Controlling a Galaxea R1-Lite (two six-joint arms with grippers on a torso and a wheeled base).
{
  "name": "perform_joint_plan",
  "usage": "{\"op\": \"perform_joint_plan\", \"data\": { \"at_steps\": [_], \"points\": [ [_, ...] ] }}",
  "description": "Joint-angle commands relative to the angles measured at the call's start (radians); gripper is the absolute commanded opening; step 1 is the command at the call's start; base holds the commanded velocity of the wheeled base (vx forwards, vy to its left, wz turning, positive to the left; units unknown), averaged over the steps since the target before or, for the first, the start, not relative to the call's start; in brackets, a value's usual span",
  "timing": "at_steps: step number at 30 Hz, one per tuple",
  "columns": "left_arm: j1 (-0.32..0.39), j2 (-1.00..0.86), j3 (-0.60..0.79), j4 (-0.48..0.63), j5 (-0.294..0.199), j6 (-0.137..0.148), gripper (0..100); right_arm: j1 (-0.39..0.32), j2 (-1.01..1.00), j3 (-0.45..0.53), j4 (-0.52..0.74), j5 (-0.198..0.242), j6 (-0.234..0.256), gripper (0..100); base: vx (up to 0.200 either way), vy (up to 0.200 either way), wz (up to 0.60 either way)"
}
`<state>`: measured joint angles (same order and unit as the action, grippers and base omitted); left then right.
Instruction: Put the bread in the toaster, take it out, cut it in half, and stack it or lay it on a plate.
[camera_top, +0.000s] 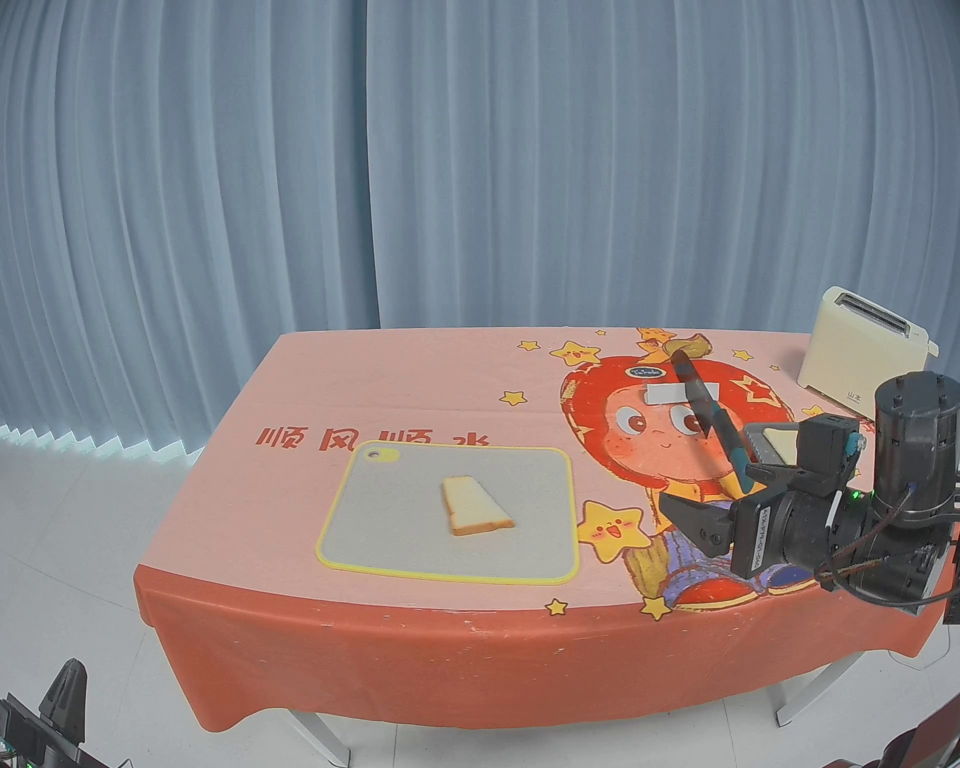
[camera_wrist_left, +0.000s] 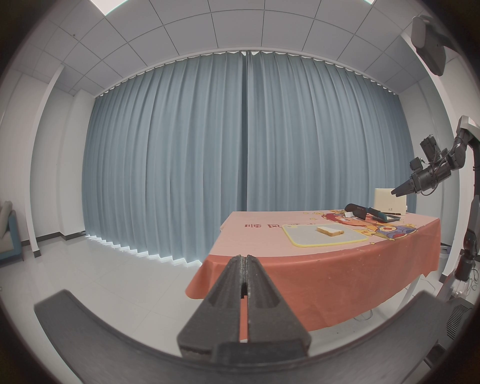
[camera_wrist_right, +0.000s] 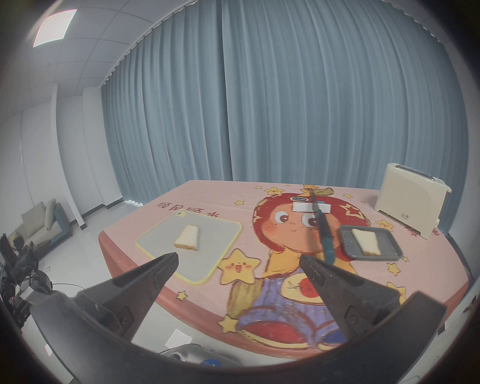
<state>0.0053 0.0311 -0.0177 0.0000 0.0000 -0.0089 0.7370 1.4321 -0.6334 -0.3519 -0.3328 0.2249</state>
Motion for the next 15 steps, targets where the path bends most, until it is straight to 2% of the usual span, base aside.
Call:
{"op": "perform_joint_plan", "data": {
  "at_steps": [1, 3, 15],
  "points": [
    [0.001, 0.0, 0.018, 0.0, 0.0, 0.0, 0, 0.013, 0.002, 0.001, 0.001, -0.002, 0.002, 100, 0.0, 0.2, 0.0],
    [0.001, 0.001, 0.018, 0.0, 0.0, 0.001, 0, 0.018, 0.004, 0.001, 0.001, -0.002, 0.001, 100, 0.0, 0.2, 0.0],
    [0.001, 0.001, 0.018, 0.0, 0.0, 0.0, 0, 0.076, 0.042, -0.011, -0.002, -0.003, 0.007, 100, 0.0, 0.0, 0.0]
  ]
}}
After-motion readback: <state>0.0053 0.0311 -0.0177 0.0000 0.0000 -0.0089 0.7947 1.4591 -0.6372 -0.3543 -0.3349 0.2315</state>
